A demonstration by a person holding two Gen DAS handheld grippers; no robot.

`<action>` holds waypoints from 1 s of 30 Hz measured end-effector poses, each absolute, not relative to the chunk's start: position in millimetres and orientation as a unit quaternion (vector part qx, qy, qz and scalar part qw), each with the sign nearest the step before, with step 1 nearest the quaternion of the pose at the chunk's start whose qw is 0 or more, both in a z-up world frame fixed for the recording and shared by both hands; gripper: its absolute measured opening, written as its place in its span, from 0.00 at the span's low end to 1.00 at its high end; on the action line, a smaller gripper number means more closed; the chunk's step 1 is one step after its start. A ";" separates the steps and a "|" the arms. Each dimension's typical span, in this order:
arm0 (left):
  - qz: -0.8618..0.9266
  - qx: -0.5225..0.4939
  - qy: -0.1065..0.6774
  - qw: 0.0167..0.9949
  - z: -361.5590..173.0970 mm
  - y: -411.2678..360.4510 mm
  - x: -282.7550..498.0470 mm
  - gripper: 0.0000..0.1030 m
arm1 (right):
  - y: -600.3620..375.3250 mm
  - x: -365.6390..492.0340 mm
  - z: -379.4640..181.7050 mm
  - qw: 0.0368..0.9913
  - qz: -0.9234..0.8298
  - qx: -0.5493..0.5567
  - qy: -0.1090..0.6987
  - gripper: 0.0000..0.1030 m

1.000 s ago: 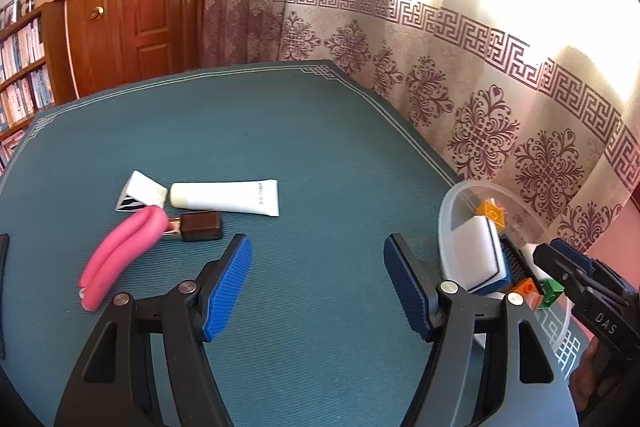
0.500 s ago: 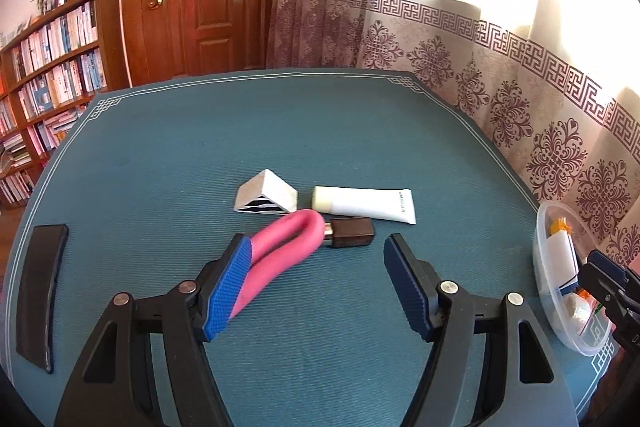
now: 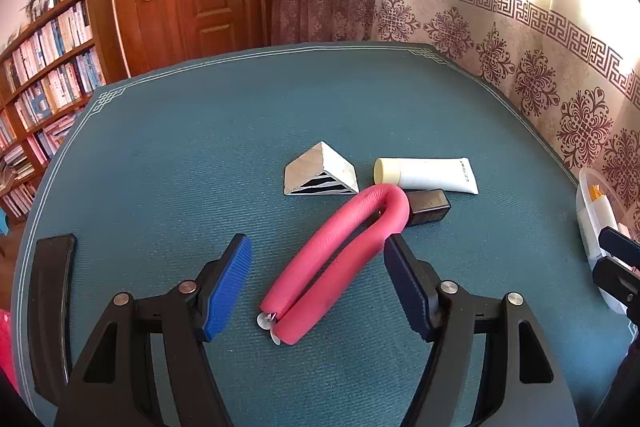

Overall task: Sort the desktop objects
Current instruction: 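Move the left tool to the pink foam tube and grasp it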

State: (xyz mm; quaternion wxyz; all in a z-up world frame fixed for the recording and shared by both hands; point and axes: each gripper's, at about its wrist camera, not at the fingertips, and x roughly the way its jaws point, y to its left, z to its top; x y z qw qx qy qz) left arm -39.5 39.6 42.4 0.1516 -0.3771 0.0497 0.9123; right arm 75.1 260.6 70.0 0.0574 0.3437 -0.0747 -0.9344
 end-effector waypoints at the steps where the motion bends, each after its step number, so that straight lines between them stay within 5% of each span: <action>1: 0.911 -0.378 0.052 0.156 40.5 39.0 -41.0 0.70 | 258.0 71.8 67.4 0.061 -0.932 0.349 -0.076 0.65; 30: 0.900 -0.383 0.084 0.193 22.8 51.1 -50.9 0.70 | 222.7 18.7 39.0 0.091 -0.907 0.402 -0.081 0.65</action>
